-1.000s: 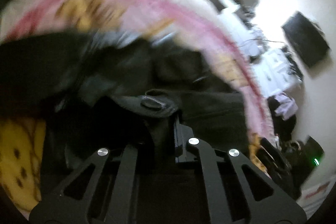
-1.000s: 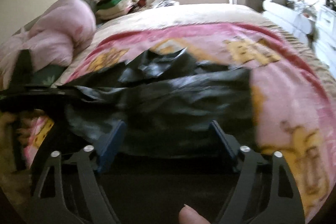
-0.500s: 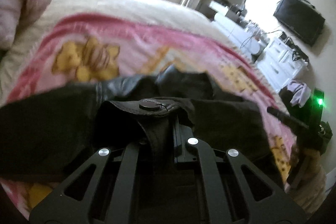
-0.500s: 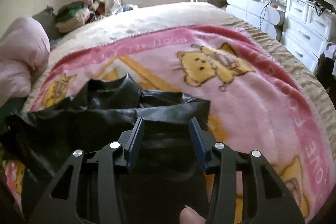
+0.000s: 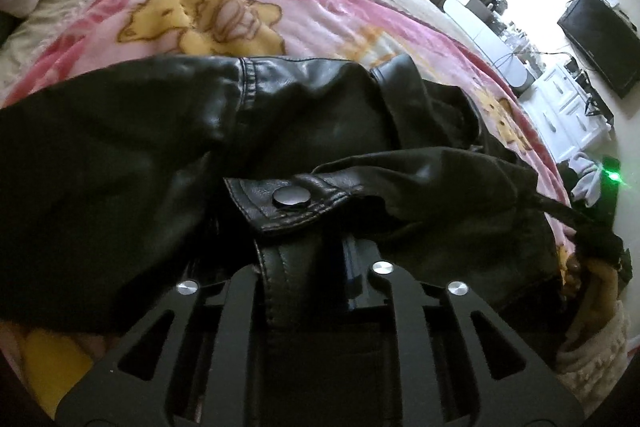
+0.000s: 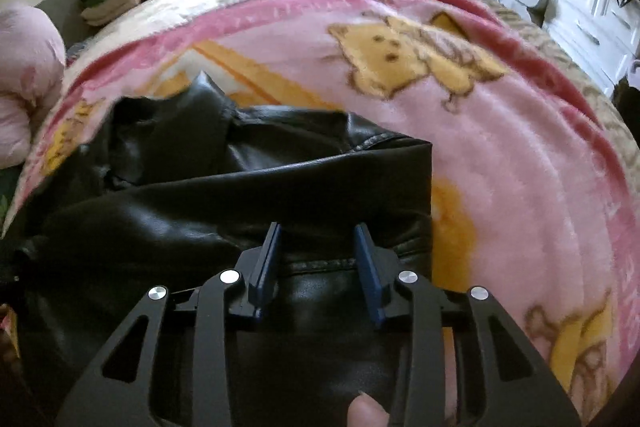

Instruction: Fold large clothes

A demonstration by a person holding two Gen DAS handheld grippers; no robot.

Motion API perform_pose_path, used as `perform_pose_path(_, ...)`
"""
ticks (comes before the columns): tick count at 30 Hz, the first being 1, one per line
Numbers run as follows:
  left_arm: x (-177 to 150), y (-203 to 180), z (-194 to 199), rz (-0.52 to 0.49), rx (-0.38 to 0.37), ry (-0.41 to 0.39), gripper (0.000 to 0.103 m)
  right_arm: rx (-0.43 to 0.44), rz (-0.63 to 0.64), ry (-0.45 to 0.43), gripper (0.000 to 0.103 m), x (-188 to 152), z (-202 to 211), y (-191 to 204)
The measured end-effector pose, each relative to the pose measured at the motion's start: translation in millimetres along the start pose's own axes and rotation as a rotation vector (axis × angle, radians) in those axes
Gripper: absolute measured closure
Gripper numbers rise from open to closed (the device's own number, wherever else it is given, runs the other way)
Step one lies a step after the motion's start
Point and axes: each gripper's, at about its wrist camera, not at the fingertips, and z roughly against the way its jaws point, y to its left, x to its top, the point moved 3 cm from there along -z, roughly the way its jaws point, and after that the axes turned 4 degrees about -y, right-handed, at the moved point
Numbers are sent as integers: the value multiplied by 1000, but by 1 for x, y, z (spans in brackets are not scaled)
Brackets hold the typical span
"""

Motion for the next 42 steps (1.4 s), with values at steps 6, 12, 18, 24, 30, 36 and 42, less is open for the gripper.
perform_pose_path(6, 2, -18, 57, -83, 86, -120, 56, 98, 99, -76, 53, -20, 57, 34)
perform_pose_path(12, -15, -33, 52, -114, 82, -69, 56, 87, 208, -48, 43, -51, 67, 66)
perform_pose_path(18, -36, -26, 24, -121, 112, 16, 56, 86, 131, 54, 41, -76, 50, 59)
perform_pose_path(24, -41, -19, 20, -104, 115, 30, 56, 64, 118, 66, 40, -86, 44, 58)
perform_pose_path(30, -38, -22, 46, -90, 104, -21, 35, 139, 149, -26, 22, -76, 78, 81)
perform_pose_path(36, -37, -8, 62, -51, 140, -48, 16, 173, 179, -63, 8, -67, 91, 109)
perform_pose_path(42, -30, 8, 86, -21, 182, -102, 9, 200, 198, -85, 4, -58, 97, 141)
